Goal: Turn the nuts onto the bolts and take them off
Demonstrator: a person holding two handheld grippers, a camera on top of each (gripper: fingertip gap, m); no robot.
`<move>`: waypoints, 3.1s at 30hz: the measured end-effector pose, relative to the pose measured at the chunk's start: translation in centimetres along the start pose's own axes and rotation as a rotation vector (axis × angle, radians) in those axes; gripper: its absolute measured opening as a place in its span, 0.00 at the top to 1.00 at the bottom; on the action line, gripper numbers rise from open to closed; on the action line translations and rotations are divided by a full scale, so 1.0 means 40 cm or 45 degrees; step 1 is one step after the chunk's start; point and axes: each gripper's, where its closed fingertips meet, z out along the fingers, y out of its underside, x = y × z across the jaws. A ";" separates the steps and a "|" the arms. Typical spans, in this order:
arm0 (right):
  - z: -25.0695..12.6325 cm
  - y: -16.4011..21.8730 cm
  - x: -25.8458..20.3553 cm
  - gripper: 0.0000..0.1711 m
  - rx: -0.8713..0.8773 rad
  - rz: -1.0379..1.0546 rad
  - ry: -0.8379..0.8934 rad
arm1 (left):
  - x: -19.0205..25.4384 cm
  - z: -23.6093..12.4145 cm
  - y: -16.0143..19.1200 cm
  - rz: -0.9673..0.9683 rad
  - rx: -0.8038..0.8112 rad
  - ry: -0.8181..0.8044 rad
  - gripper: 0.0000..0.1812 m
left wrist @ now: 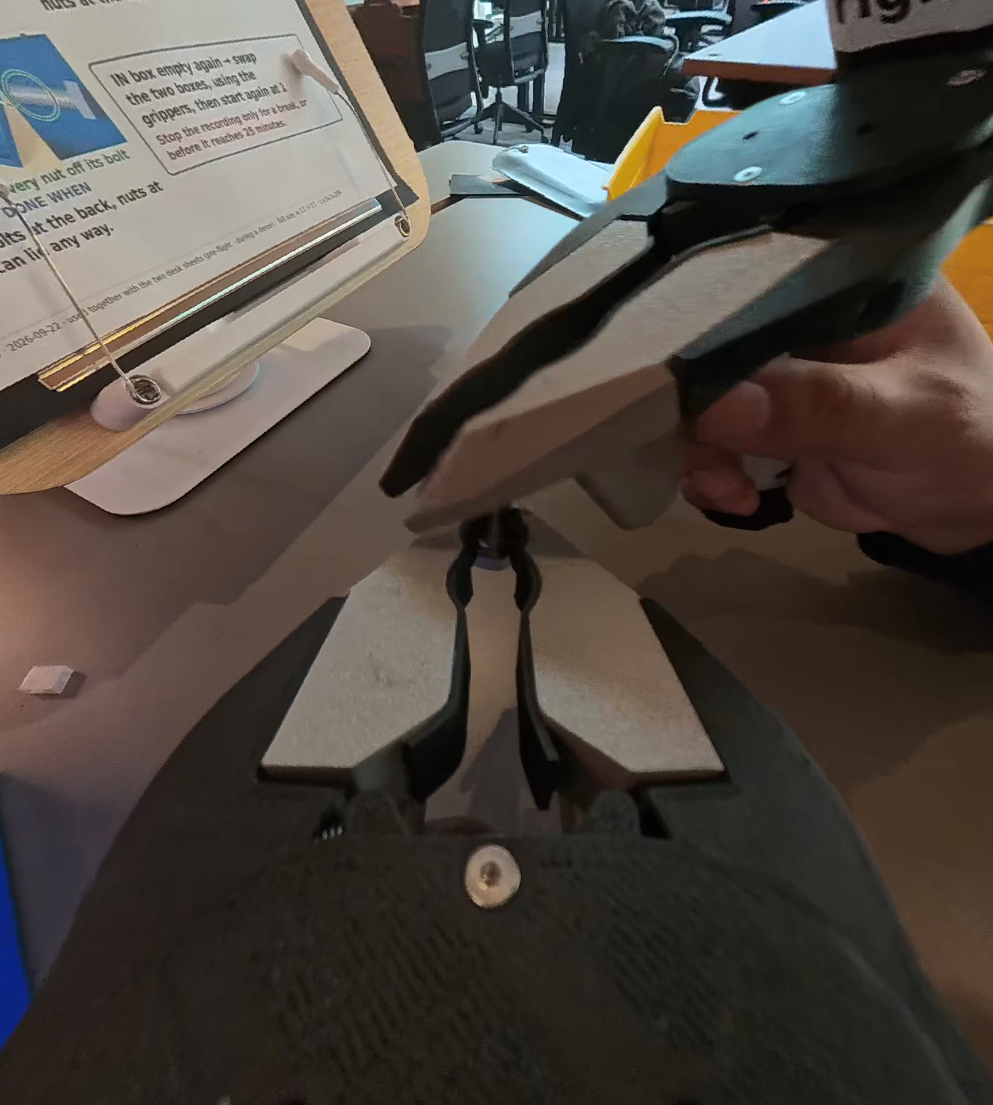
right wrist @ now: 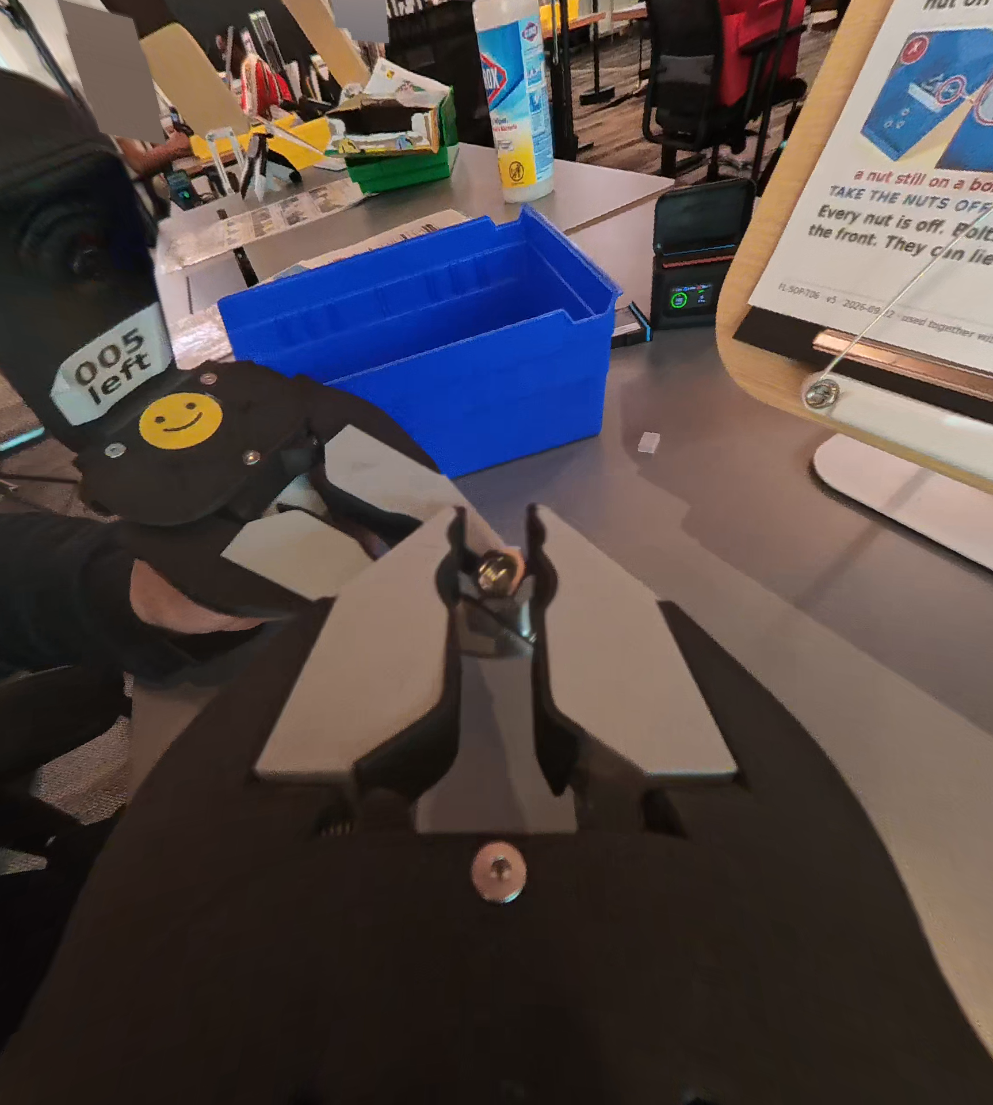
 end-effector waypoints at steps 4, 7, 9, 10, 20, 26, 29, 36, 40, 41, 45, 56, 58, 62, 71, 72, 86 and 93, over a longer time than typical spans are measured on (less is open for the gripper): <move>0.005 -0.008 0.000 0.96 0.007 0.039 -0.053 | -0.007 -0.003 -0.004 -0.006 0.011 -0.007 0.96; 0.011 0.005 0.004 0.97 -0.007 0.072 -0.072 | -0.008 0.000 0.005 -0.018 -0.011 0.002 0.96; 0.015 0.019 0.010 0.98 -0.050 0.056 -0.058 | -0.009 0.006 0.014 -0.006 -0.034 -0.009 0.96; 0.015 0.021 0.012 0.98 -0.053 0.047 -0.050 | -0.008 0.007 0.015 -0.015 -0.032 -0.003 0.96; -0.065 -0.051 0.028 0.97 0.101 0.008 0.012 | -0.022 0.013 0.030 -0.054 -0.059 0.022 0.96; -0.264 -0.079 0.043 0.97 0.080 -0.047 0.158 | -0.014 0.010 0.026 -0.042 -0.051 0.053 0.96; -0.494 -0.107 0.101 0.98 0.082 -0.077 0.424 | 0.002 0.012 0.024 -0.022 -0.046 0.085 0.96; -0.912 0.116 0.263 0.98 -0.092 0.232 0.902 | 0.072 0.032 0.032 0.074 -0.037 0.225 0.96; -0.938 0.298 0.329 0.95 -0.224 0.424 0.931 | 0.155 0.061 0.053 0.101 -0.079 0.404 0.96; -0.931 0.318 0.333 0.91 -0.215 0.456 0.897 | 0.170 0.070 0.055 0.104 -0.086 0.417 0.96; -0.947 0.258 0.302 0.87 -0.035 0.445 0.857 | 0.244 0.102 0.034 0.103 -0.068 0.495 0.96; -0.491 0.152 -0.054 0.83 -0.120 0.269 0.191 | 0.311 0.104 -0.049 0.567 0.146 0.200 0.96; -0.432 0.155 -0.064 0.84 -0.117 0.300 0.116 | 0.303 0.100 -0.046 0.619 0.136 0.144 0.96; -0.366 0.162 -0.046 0.86 -0.125 0.321 0.097 | 0.295 0.095 -0.041 0.655 0.122 0.106 0.96; -0.319 0.178 -0.011 0.94 -0.145 0.321 0.102 | 0.257 0.112 -0.007 0.683 -0.006 0.025 0.96; -0.312 0.187 -0.006 0.94 -0.164 0.316 0.125 | 0.254 0.117 0.003 0.683 -0.038 0.022 0.96; -0.340 0.173 -0.007 0.96 -0.235 0.256 0.145 | 0.303 0.088 -0.041 0.420 0.126 0.281 0.91; -0.361 0.150 -0.028 0.96 -0.387 0.324 0.008 | 0.224 0.011 -0.147 0.032 0.408 0.341 0.87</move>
